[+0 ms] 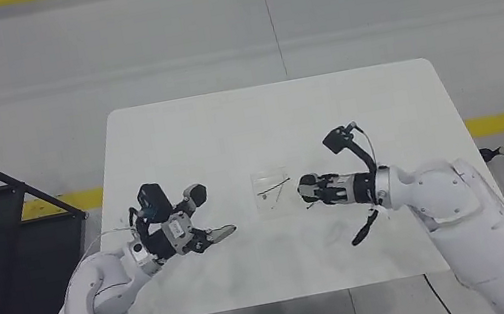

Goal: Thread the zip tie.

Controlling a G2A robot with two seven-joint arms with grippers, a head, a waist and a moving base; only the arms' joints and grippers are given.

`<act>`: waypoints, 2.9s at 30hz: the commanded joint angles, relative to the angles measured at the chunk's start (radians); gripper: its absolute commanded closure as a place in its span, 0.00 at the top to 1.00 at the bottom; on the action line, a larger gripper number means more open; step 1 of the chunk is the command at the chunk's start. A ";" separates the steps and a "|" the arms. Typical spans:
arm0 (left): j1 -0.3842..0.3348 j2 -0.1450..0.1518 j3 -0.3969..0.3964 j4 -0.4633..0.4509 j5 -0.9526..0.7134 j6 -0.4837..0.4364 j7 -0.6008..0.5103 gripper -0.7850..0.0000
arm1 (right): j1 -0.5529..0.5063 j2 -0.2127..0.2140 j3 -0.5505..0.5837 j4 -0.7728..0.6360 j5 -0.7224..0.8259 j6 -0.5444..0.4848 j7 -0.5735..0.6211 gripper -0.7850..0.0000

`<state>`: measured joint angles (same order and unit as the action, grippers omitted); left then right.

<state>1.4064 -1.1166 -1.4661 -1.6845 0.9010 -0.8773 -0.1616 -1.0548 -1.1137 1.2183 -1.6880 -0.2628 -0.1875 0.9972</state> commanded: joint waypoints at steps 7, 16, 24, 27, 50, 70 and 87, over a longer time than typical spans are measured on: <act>-0.092 -0.003 0.061 0.071 -0.045 0.016 -0.036 1.00 | 0.020 -0.004 -0.038 -0.065 -0.045 0.158 -0.023 0.00; -0.098 0.000 0.060 0.101 -0.016 0.020 -0.007 1.00 | 0.038 0.017 -0.005 -0.041 -0.092 0.056 0.114 0.00; -0.098 0.000 0.060 0.101 -0.016 0.020 -0.007 1.00 | 0.022 0.037 0.038 -0.068 -0.118 0.008 0.231 0.93; -0.098 0.000 0.060 0.101 -0.016 0.020 -0.007 1.00 | 0.022 0.037 0.038 -0.068 -0.118 0.008 0.231 0.93; -0.087 0.003 0.040 0.097 -0.170 0.085 -0.032 1.00 | 0.058 0.059 -0.064 -0.168 -0.437 -0.265 0.325 1.00; -0.087 0.003 0.040 0.097 -0.170 0.085 -0.032 1.00 | 0.250 0.043 -0.342 -0.009 -0.683 -0.372 0.263 0.42; -0.087 0.003 0.040 0.097 -0.170 0.085 -0.032 1.00 | 0.465 0.005 -0.560 0.210 -0.573 -0.307 0.329 0.31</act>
<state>1.3196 -1.1133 -1.4261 -1.5873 0.7312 -0.7918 -0.1939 -0.5952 -1.1065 0.6635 -1.4887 -0.8376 -0.4930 1.3270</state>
